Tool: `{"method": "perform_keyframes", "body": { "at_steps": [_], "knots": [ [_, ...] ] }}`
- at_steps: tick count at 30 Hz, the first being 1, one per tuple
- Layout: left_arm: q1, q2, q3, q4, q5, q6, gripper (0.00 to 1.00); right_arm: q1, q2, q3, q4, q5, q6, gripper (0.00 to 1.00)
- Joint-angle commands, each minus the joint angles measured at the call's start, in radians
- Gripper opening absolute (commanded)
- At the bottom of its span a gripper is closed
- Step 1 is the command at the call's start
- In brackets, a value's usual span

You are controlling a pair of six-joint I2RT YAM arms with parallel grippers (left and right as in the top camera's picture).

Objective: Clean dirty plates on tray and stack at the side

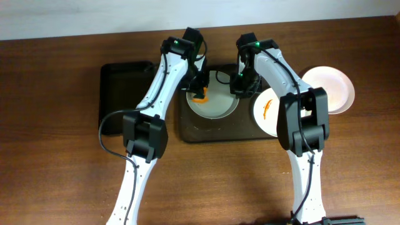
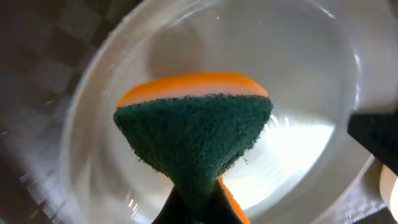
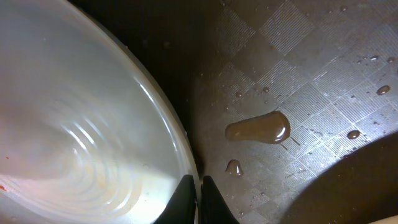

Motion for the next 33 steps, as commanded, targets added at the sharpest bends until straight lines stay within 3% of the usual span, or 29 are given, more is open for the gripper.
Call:
{"method": "perform_keyframes", "body": {
  "at_steps": [1, 5, 9, 10, 15, 17, 19, 20, 24, 25, 26, 29, 33],
  "knots": [
    [-0.039, 0.049, 0.006, 0.035, 0.057, -0.045, 0.0, 0.006, 0.021, -0.028, 0.007, 0.039, -0.001, 0.04],
    [-0.084, 0.122, 0.004, 0.053, 0.011, -0.048, 0.0, 0.006, 0.021, -0.028, 0.003, 0.039, -0.002, 0.04],
    [-0.083, 0.141, 0.004, -0.026, -0.465, -0.048, 0.0, 0.006, 0.021, -0.028, 0.004, 0.039, -0.002, 0.04],
    [-0.083, 0.141, 0.004, -0.06, -0.681, -0.048, 0.0, 0.006, 0.021, -0.028, 0.004, 0.039, -0.002, 0.04],
    [-0.051, 0.14, 0.009, -0.066, -0.806, -0.048, 0.0, 0.006, 0.021, -0.028, 0.003, 0.039, -0.016, 0.04],
    [-0.024, 0.138, 0.092, -0.093, -0.806, -0.087, 0.0, 0.006, 0.021, -0.028, 0.001, 0.039, -0.016, 0.04],
    [0.005, 0.129, 0.3, -0.183, -0.787, -0.194, 0.0, 0.006, 0.021, -0.028, 0.0, 0.043, -0.017, 0.04],
    [0.024, 0.125, 0.455, -0.233, -0.697, -0.197, 0.0, 0.006, 0.02, -0.027, 0.001, 0.044, -0.02, 0.04],
    [0.096, 0.024, 0.462, -0.28, -0.284, -0.175, 0.0, 0.006, -0.066, 0.036, -0.018, 0.1, -0.055, 0.04],
    [0.106, 0.024, 0.457, -0.28, -0.153, -0.085, 0.0, 0.011, -0.107, 0.072, -0.046, 0.166, -0.076, 0.04],
    [0.109, 0.024, 0.449, -0.28, -0.127, -0.064, 0.0, 0.02, -0.142, 0.109, -0.087, 0.278, -0.076, 0.04],
    [0.109, 0.024, 0.448, -0.28, -0.127, -0.057, 0.01, 0.13, -0.277, 0.183, -0.206, 0.717, -0.076, 0.04],
    [0.108, 0.024, 0.447, -0.28, -0.127, -0.053, 0.0, 0.319, -0.309, 0.183, -0.26, 1.136, -0.071, 0.04]
  ]
}}
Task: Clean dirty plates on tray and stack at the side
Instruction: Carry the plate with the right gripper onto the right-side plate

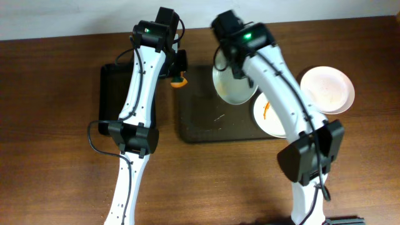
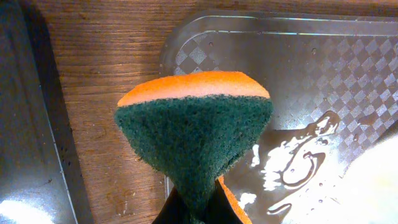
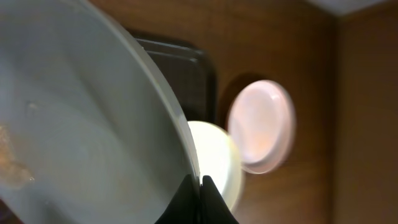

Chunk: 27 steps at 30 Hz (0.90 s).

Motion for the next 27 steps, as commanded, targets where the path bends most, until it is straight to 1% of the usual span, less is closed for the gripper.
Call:
{"method": "perform_keyframes", "body": {
  "at_steps": [1, 2, 3, 7, 8, 9, 10, 11, 12, 13, 14, 15, 16, 19, 21, 23, 26, 27],
  "knots": [
    [0.004, -0.032, 0.002, -0.001, 0.017, 0.023, 0.0, 0.123, -0.015, 0.01, -0.012, 0.365, 0.006, 0.04],
    [0.004, -0.032, 0.002, -0.001, 0.017, 0.024, 0.0, 0.159, -0.015, 0.01, -0.012, 0.434, 0.008, 0.04],
    [0.004, -0.032, 0.002, -0.001, 0.017, 0.024, 0.0, 0.179, -0.015, 0.01, -0.012, 0.46, 0.008, 0.04],
    [0.004, -0.032, 0.002, -0.001, 0.017, 0.024, 0.0, 0.177, -0.015, 0.01, -0.013, 0.438, 0.008, 0.04],
    [0.004, -0.032, 0.002, -0.001, 0.017, 0.024, 0.0, 0.161, -0.015, 0.01, -0.012, 0.369, 0.018, 0.04],
    [0.004, -0.032, 0.001, -0.001, 0.017, 0.024, 0.0, 0.125, -0.015, 0.01, -0.012, 0.266, 0.076, 0.04],
    [0.004, -0.032, 0.002, -0.001, 0.017, 0.024, 0.0, 0.087, -0.015, 0.01, -0.012, 0.164, 0.096, 0.04],
    [0.002, -0.032, 0.001, -0.001, 0.017, 0.024, 0.0, -0.014, -0.015, 0.01, -0.014, -0.022, 0.095, 0.04],
    [0.001, -0.032, 0.001, -0.001, 0.017, 0.024, 0.0, -0.109, -0.02, 0.01, -0.016, -0.156, 0.095, 0.04],
    [0.001, -0.032, 0.001, -0.001, 0.017, 0.024, 0.0, -0.24, -0.028, 0.01, -0.016, -0.353, 0.095, 0.04],
    [0.001, -0.032, 0.001, -0.001, 0.017, 0.024, 0.0, -0.426, -0.031, 0.009, -0.028, -0.614, 0.095, 0.04],
    [0.001, -0.032, 0.001, -0.001, 0.017, 0.024, 0.0, -0.632, -0.031, 0.006, -0.027, -0.824, 0.059, 0.04],
    [0.001, -0.032, 0.0, -0.001, 0.017, 0.024, 0.0, -0.744, -0.031, 0.006, -0.027, -0.878, 0.031, 0.04],
    [0.001, -0.032, -0.026, -0.001, 0.017, 0.024, 0.0, -0.945, -0.031, -0.017, -0.015, -0.872, 0.031, 0.04],
    [0.001, -0.032, -0.06, -0.001, 0.017, 0.024, 0.0, -1.041, -0.03, -0.053, 0.02, -0.873, 0.031, 0.04],
    [0.001, -0.032, -0.089, 0.005, 0.017, 0.024, 0.0, -1.083, -0.03, -0.106, 0.08, -0.872, 0.031, 0.04],
    [0.001, -0.032, -0.094, 0.009, 0.017, 0.024, 0.0, -1.081, -0.03, -0.244, 0.216, -0.79, 0.065, 0.04],
    [0.001, -0.032, -0.094, 0.008, 0.017, 0.024, 0.0, -1.081, -0.029, -0.283, 0.257, -0.799, 0.065, 0.04]
  ]
}}
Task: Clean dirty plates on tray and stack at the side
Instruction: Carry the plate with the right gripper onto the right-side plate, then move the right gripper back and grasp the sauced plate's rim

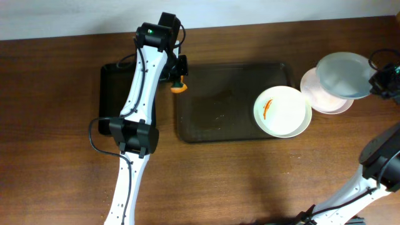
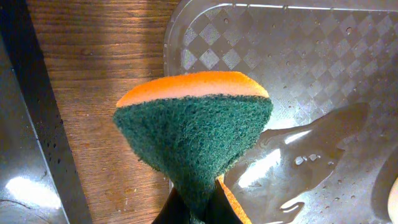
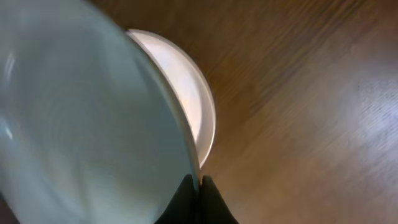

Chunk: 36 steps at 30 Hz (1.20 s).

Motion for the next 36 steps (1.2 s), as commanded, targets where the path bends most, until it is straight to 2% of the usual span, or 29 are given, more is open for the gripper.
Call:
{"method": "perform_keyframes", "body": {
  "at_steps": [1, 3, 4, 5, 6, 8, 9, 12, 15, 16, 17, 18, 19, 22, 23, 24, 26, 28, 30, 36],
  "knots": [
    [0.002, -0.032, -0.005, 0.004, 0.013, 0.02, 0.0, 0.007, -0.022, -0.116, 0.098, 0.006, 0.015, 0.04],
    [0.002, -0.032, -0.005, 0.007, 0.013, 0.019, 0.0, 0.009, -0.021, -0.16, 0.142, 0.003, 0.019, 0.04],
    [0.002, -0.032, -0.005, 0.008, 0.013, 0.019, 0.0, 0.013, -0.021, -0.165, 0.146, 0.003, 0.019, 0.07],
    [0.002, -0.032, -0.005, 0.01, 0.014, 0.019, 0.0, 0.021, -0.021, -0.167, 0.149, 0.003, 0.018, 0.14],
    [0.002, -0.032, -0.005, 0.01, 0.014, 0.02, 0.0, 0.035, -0.021, -0.167, 0.151, 0.003, 0.018, 0.22],
    [0.002, -0.032, -0.005, 0.009, 0.013, 0.02, 0.0, 0.067, -0.021, -0.167, 0.153, 0.003, 0.018, 0.47],
    [0.002, -0.032, -0.005, 0.006, 0.013, 0.02, 0.0, 0.093, -0.021, -0.167, 0.145, -0.013, 0.018, 0.72],
    [0.002, -0.032, -0.005, 0.002, 0.013, 0.02, 0.0, 0.158, -0.023, -0.166, 0.084, -0.224, -0.075, 0.73],
    [0.002, -0.032, -0.005, -0.003, 0.013, 0.02, 0.0, 0.218, -0.032, -0.166, -0.033, -0.232, -0.122, 0.74],
    [0.002, -0.032, -0.005, -0.003, 0.013, 0.02, 0.0, 0.237, -0.032, -0.166, -0.082, -0.225, -0.172, 0.74],
    [0.002, -0.032, -0.005, -0.004, 0.014, 0.02, 0.0, 0.271, -0.032, -0.177, -0.141, -0.135, -0.225, 0.79],
    [0.002, -0.032, -0.005, -0.004, 0.014, 0.019, 0.0, 0.296, -0.032, -0.196, -0.169, -0.025, -0.223, 0.88],
    [0.002, -0.032, -0.005, -0.004, 0.014, 0.019, 0.0, 0.309, -0.032, -0.217, -0.188, -0.003, -0.222, 0.89],
    [0.002, -0.032, -0.005, -0.005, 0.014, 0.019, 0.0, 0.32, -0.032, -0.3, -0.174, 0.013, -0.203, 0.89],
    [0.002, -0.032, -0.005, -0.005, 0.014, 0.019, 0.0, 0.32, -0.032, -0.318, -0.164, 0.051, -0.183, 0.81],
    [0.002, -0.032, -0.005, -0.005, 0.014, 0.019, 0.0, 0.32, -0.032, -0.322, -0.153, 0.058, -0.181, 0.67],
    [0.002, -0.032, -0.005, -0.005, 0.013, 0.02, 0.0, 0.321, -0.032, -0.322, -0.145, 0.053, -0.18, 0.52],
    [0.002, -0.032, -0.005, -0.005, 0.013, 0.02, 0.0, 0.323, -0.032, -0.327, -0.147, 0.034, -0.181, 0.5],
    [0.002, -0.032, -0.005, -0.005, 0.013, 0.02, 0.0, 0.333, -0.032, -0.352, -0.137, 0.035, -0.181, 0.39],
    [0.002, -0.032, -0.005, -0.001, -0.017, 0.02, 0.0, 0.524, -0.032, -0.364, -0.084, 0.042, -0.181, 0.39]
  ]
}}
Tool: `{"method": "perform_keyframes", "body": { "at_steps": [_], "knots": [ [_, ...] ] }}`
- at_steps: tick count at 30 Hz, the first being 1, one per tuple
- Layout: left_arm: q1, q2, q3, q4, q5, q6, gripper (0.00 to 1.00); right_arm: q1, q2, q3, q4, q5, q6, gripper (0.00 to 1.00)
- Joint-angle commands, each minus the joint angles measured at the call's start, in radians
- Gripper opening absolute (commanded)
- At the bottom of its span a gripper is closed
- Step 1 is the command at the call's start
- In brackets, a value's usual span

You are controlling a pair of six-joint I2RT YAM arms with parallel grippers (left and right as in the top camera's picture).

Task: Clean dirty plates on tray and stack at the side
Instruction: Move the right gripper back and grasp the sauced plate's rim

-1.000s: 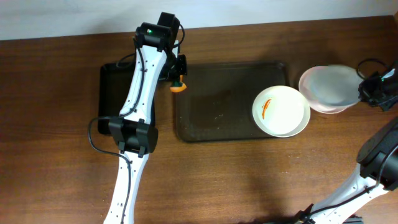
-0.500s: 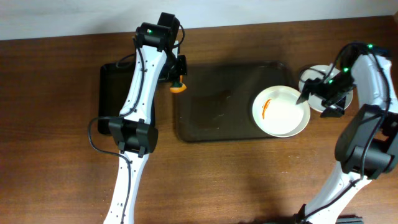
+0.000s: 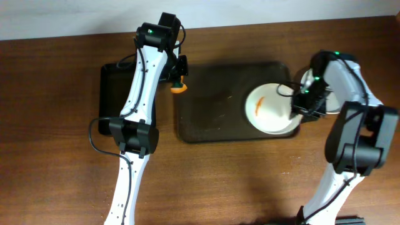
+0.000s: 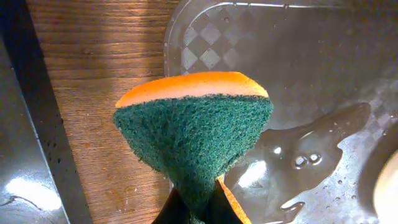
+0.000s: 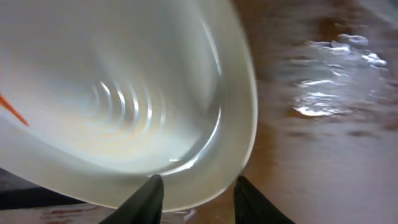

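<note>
A white plate (image 3: 270,107) with an orange streak lies at the right end of the dark tray (image 3: 215,109). My right gripper (image 3: 300,103) is at its right rim. In the right wrist view the gripper (image 5: 200,200) is open, and the plate's (image 5: 124,93) rim lies between the spread fingers. My left gripper (image 3: 178,80) hangs over the tray's far left corner, shut on a green and orange sponge (image 4: 193,127). The sponge (image 3: 178,87) is clear of the wet tray (image 4: 298,62).
A black tray (image 3: 119,94) lies left of the dark one, with a strip of wooden table (image 4: 106,93) between them. A pale plate edge (image 3: 305,79) shows beside the right arm at the tray's right end. The rest of that stack is hidden by the arm.
My right gripper held a grey plate over the pink plate on the right. Now it is open at the stained white plate's right rim on the tray. The left arm has not moved.
The sponge was in a grey plate on the tray while my right gripper gripped that plate's rim. Then the plate was lifted and tilted, and the sponge was at the tray's left corner. Then the plate was over the pink plate. Now my right gripper straddles the stained plate's rim.
</note>
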Motion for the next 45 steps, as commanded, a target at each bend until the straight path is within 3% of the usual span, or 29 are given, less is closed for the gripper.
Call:
{"method": "perform_keyframes", "body": {
  "at_steps": [1, 5, 8, 13, 18, 20, 21, 28, 30, 31, 33, 35, 36, 37, 43, 45],
  "knots": [
    [0.002, -0.032, -0.004, 0.002, -0.016, 0.019, 0.0, 0.084, -0.029, -0.009, 0.019, 0.008, 0.001, 0.38],
    [0.002, -0.032, -0.004, 0.006, -0.016, 0.019, 0.0, 0.143, -0.029, -0.008, 0.045, 0.024, 0.01, 0.39],
    [0.002, -0.032, -0.004, 0.001, -0.016, 0.02, 0.0, 0.121, -0.029, -0.008, 0.067, 0.219, 0.213, 0.38],
    [0.002, -0.032, -0.004, 0.008, -0.016, 0.019, 0.0, 0.077, -0.028, -0.039, 0.063, 0.189, 0.253, 0.38],
    [0.002, -0.032, -0.004, 0.01, -0.016, 0.019, 0.0, 0.077, -0.026, -0.156, 0.237, 0.055, 0.222, 0.37],
    [0.002, -0.032, -0.004, 0.009, -0.016, 0.019, 0.0, 0.077, -0.024, -0.158, 0.257, 0.022, 0.222, 0.25],
    [0.002, -0.032, -0.004, 0.01, -0.016, 0.019, 0.0, 0.079, -0.023, -0.159, 0.276, -0.008, 0.222, 0.04],
    [-0.023, -0.032, -0.004, 0.014, -0.016, 0.02, 0.0, 0.266, -0.018, -0.25, 0.509, -0.071, 0.223, 0.05],
    [-0.031, -0.032, -0.004, 0.012, -0.016, 0.02, 0.0, 0.338, -0.021, -0.241, 0.51, 0.005, 0.274, 0.05],
    [-0.031, -0.032, -0.004, 0.012, -0.016, 0.02, 0.0, 0.339, -0.021, -0.223, 0.498, 0.004, 0.291, 0.09],
    [-0.031, -0.032, -0.004, 0.012, -0.016, 0.02, 0.0, 0.315, -0.021, -0.16, 0.447, 0.004, 0.285, 0.29],
    [-0.031, -0.032, -0.004, 0.013, -0.016, 0.02, 0.0, 0.277, -0.021, -0.075, 0.395, 0.0, 0.222, 0.41],
    [-0.031, -0.032, -0.004, 0.013, -0.016, 0.02, 0.0, 0.271, -0.021, -0.057, 0.396, 0.0, 0.202, 0.51],
    [-0.031, -0.032, -0.004, 0.013, -0.016, 0.02, 0.0, 0.268, -0.021, -0.054, 0.419, -0.005, 0.155, 0.53],
    [-0.031, -0.032, -0.004, 0.008, -0.016, 0.02, 0.0, 0.314, 0.046, -0.073, 0.467, -0.026, 0.087, 0.42],
    [-0.031, -0.032, -0.004, 0.002, -0.016, 0.019, 0.0, 0.314, 0.063, -0.075, 0.444, -0.027, 0.087, 0.31]
  ]
}}
